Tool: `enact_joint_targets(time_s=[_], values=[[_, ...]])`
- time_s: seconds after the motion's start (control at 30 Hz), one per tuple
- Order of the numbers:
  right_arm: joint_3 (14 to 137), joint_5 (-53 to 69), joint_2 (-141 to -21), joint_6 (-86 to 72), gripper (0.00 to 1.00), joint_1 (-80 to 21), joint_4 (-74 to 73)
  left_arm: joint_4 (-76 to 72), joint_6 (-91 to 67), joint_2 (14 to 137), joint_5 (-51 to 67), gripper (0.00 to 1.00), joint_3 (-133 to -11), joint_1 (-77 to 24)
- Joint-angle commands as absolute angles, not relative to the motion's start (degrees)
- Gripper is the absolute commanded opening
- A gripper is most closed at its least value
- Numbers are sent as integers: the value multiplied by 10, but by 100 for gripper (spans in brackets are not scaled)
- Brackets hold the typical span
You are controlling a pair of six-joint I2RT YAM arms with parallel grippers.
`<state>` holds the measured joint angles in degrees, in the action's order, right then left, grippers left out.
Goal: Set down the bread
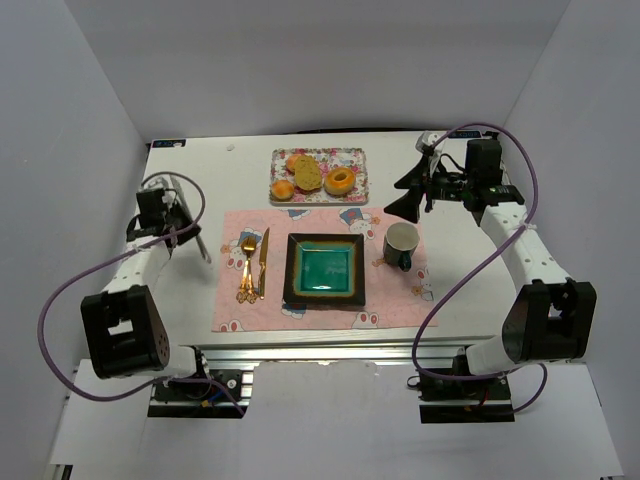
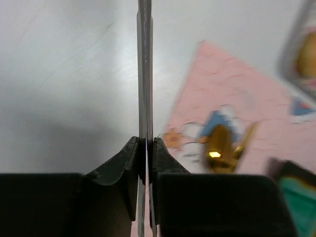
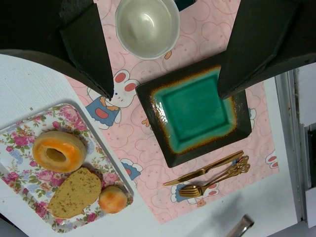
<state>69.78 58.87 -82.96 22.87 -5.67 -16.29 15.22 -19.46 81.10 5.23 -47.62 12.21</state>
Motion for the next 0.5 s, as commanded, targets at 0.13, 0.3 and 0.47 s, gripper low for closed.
enact_joint_targets(time_s=[0.13, 0.3, 0.47], values=[[687, 605, -811, 205, 89, -53, -126, 85, -367, 772, 177, 36, -570, 26], [686, 607, -811, 205, 90, -53, -123, 94, -374, 840, 186, 43, -646, -33], [680, 607, -807, 203, 89, -51, -120, 112, -362, 899, 185, 47, -720, -59]])
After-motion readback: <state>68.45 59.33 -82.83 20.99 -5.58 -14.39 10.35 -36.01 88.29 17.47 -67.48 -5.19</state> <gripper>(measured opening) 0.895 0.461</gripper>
